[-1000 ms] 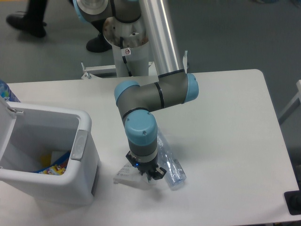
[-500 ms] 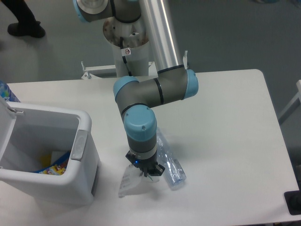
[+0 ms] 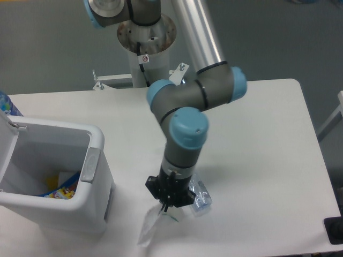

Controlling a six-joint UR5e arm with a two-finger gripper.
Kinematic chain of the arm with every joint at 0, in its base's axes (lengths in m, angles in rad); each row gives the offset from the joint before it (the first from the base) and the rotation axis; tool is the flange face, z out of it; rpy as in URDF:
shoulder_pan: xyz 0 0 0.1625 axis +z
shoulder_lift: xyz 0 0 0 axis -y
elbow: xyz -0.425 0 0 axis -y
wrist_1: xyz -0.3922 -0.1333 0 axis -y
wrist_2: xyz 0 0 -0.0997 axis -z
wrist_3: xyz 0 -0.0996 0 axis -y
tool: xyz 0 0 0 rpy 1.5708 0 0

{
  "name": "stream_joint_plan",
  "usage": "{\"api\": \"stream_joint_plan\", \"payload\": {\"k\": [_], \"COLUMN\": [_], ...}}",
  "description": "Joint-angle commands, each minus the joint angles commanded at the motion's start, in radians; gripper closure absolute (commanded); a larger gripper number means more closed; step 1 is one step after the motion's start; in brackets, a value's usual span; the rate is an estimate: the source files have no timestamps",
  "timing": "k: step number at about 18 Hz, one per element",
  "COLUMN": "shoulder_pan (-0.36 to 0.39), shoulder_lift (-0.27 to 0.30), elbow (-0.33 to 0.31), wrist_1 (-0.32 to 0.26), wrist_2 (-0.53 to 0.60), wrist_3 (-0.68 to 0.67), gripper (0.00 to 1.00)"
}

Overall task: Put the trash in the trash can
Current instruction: 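Carry the white paper over the trash bin and lower it in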

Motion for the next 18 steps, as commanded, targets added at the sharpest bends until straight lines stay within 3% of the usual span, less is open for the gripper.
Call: {"api": "stream_joint_plan", "payload": {"k": [12,18], "shoulder_pan": [0.057,0.048], "shoulder_lift": [0.129,0.233], "elbow": [0.0,0.0], "wrist_1": [0.0,0.002], "wrist_2": [-0.192,-0.307], "wrist_3": [-0.074,-0.143], "gripper": [1.0,1.0]}}
